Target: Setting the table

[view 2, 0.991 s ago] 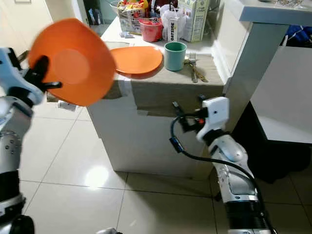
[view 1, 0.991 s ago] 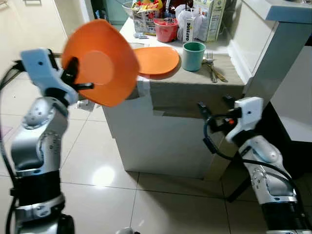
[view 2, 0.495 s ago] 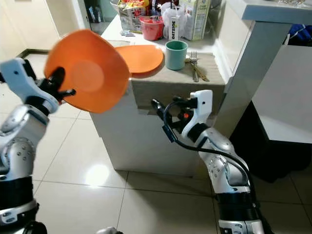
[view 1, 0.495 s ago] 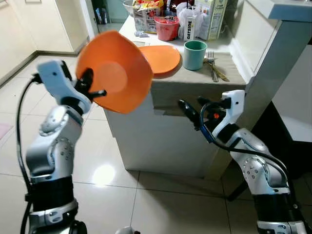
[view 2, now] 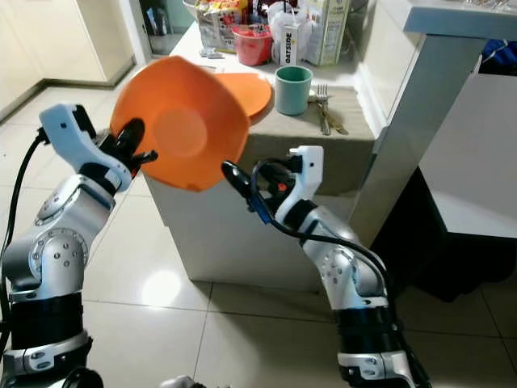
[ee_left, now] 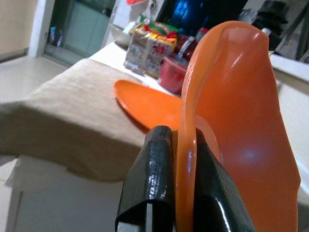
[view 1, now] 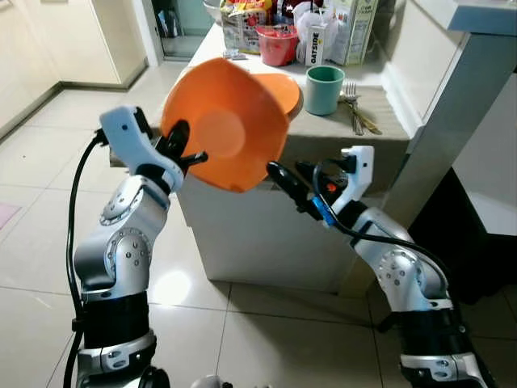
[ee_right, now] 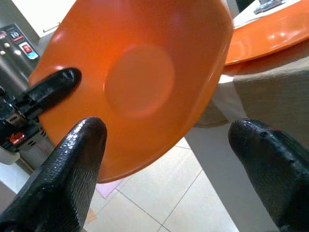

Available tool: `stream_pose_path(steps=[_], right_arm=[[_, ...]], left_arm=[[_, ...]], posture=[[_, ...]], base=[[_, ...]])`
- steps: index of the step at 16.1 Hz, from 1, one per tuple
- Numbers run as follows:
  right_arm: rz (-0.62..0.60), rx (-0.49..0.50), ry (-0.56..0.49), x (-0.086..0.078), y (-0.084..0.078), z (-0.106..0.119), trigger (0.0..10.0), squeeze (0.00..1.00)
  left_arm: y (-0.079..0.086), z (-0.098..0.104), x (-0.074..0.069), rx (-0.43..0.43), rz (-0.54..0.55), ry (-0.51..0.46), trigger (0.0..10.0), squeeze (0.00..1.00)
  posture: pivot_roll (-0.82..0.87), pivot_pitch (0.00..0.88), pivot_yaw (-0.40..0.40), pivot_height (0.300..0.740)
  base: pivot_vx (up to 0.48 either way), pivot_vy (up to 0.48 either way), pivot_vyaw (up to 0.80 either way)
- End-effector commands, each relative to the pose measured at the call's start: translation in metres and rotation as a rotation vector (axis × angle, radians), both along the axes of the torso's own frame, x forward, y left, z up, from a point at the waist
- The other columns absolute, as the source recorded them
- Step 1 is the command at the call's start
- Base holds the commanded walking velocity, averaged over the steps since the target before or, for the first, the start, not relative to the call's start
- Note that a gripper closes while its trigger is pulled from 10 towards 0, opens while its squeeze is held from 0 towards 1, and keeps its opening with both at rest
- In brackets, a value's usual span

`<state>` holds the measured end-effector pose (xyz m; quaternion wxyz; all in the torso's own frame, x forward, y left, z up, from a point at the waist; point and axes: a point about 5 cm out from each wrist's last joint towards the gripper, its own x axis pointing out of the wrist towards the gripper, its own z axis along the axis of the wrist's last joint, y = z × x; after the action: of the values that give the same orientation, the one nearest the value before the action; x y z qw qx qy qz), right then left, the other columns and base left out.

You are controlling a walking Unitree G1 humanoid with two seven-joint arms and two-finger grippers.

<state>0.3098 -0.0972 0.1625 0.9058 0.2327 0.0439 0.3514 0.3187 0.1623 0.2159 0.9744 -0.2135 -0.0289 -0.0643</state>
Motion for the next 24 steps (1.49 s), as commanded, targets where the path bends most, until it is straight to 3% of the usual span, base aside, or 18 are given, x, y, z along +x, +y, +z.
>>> stream_pose_path(steps=[1, 5, 14, 24], right_arm=[[0.010, 0.010, 0.013, 0.001, 0.002, 0.001, 10.0, 0.00], [0.011, 0.037, 0.035, 0.006, 0.012, -0.001, 10.0, 0.00], [-0.161, -0.054, -0.103, 0.025, 0.014, 0.003, 10.0, 0.00], [-0.184, -0.088, -0.109, 0.032, 0.014, -0.002, 10.0, 0.00]], left_arm=[[-0.004, 0.017, -0.002, -0.003, -0.010, -0.064, 0.0, 0.00], [-0.010, 0.021, -0.002, -0.060, -0.033, -0.065, 0.0, 0.00], [-0.023, 0.021, -0.010, -0.134, -0.109, -0.041, 0.0, 0.00], [-0.029, 0.024, -0.014, -0.125, -0.148, -0.048, 0.0, 0.00]], posture=[[-0.09, 0.000, 0.027, 0.740], [-0.09, 0.000, 0.027, 0.740], [-0.08, 0.000, 0.024, 0.740], [-0.08, 0.000, 0.027, 0.740]], base=[[0.000, 0.000, 0.00], [0.000, 0.000, 0.00], [0.000, 0.000, 0.00], [0.000, 0.000, 0.00]])
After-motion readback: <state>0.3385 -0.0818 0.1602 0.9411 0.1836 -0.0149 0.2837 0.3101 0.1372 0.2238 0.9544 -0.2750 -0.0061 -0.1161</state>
